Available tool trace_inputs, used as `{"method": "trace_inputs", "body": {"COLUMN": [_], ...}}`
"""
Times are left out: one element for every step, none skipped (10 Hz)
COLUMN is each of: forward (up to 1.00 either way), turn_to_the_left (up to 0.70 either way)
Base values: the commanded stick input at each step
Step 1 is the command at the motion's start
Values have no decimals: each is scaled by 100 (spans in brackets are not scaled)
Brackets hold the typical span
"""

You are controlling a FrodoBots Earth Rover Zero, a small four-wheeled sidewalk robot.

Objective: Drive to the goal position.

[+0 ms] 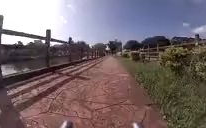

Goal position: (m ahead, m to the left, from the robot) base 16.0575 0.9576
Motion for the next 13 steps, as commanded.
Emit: {"method": "trace_inputs", "body": {"forward": [50,50,50,50,50,50,50,50,50,50,50,50,50], "turn_to_the_left": [0,0,0,0,0,24,50,45,38,24,2,0,0]}}
